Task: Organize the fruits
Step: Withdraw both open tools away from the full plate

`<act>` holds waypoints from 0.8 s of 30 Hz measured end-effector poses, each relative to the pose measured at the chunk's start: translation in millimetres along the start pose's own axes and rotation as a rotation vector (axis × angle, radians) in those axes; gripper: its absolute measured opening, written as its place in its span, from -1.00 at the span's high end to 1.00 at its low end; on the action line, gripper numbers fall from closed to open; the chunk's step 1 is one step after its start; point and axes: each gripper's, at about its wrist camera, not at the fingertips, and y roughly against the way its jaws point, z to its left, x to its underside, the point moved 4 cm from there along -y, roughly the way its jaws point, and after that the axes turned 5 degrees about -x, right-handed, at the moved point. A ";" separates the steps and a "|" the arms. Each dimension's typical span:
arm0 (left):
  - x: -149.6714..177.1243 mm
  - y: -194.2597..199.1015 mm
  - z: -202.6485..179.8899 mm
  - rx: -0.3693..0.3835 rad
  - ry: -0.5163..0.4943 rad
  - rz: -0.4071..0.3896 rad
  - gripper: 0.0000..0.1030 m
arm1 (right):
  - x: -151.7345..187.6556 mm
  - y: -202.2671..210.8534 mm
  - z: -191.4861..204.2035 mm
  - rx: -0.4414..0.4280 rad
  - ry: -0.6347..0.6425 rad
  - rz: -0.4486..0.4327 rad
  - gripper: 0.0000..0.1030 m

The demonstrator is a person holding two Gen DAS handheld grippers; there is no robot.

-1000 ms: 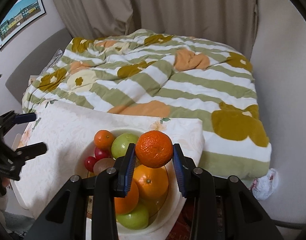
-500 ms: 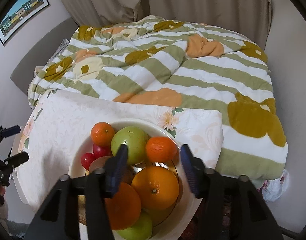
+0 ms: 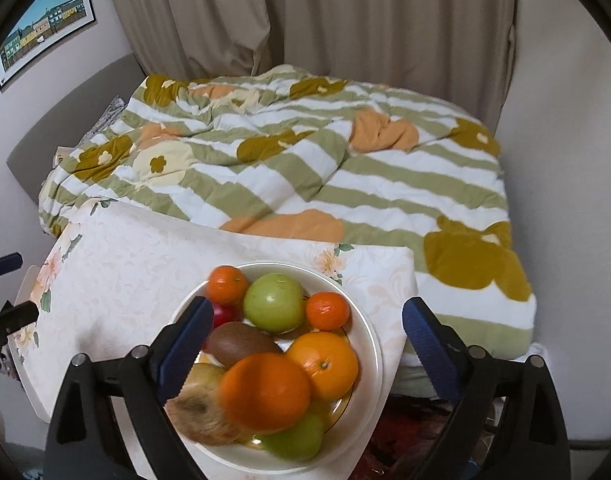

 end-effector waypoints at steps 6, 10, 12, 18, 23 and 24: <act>-2.0 46.6 30.7 -0.002 0.010 -0.116 -1.00 | 4.6 50.9 49.9 0.033 -0.024 -0.075 -0.83; -0.4 78.8 52.5 0.007 0.026 -0.199 -1.00 | 10.5 78.9 92.5 0.053 -0.052 -0.102 -0.83; 1.5 95.7 63.5 -0.004 0.028 -0.241 -1.00 | 14.5 93.9 114.4 0.076 -0.083 -0.123 -0.83; 13.4 132.9 91.7 -0.028 0.006 -0.319 -1.00 | 24.1 126.6 159.7 0.195 -0.130 -0.206 -0.83; 26.5 141.3 111.5 -0.009 0.012 -0.333 -1.00 | 32.2 136.3 185.1 0.248 -0.155 -0.239 -0.83; 28.8 142.5 116.2 -0.004 0.019 -0.336 -1.00 | 33.6 135.9 188.5 0.253 -0.157 -0.240 -0.83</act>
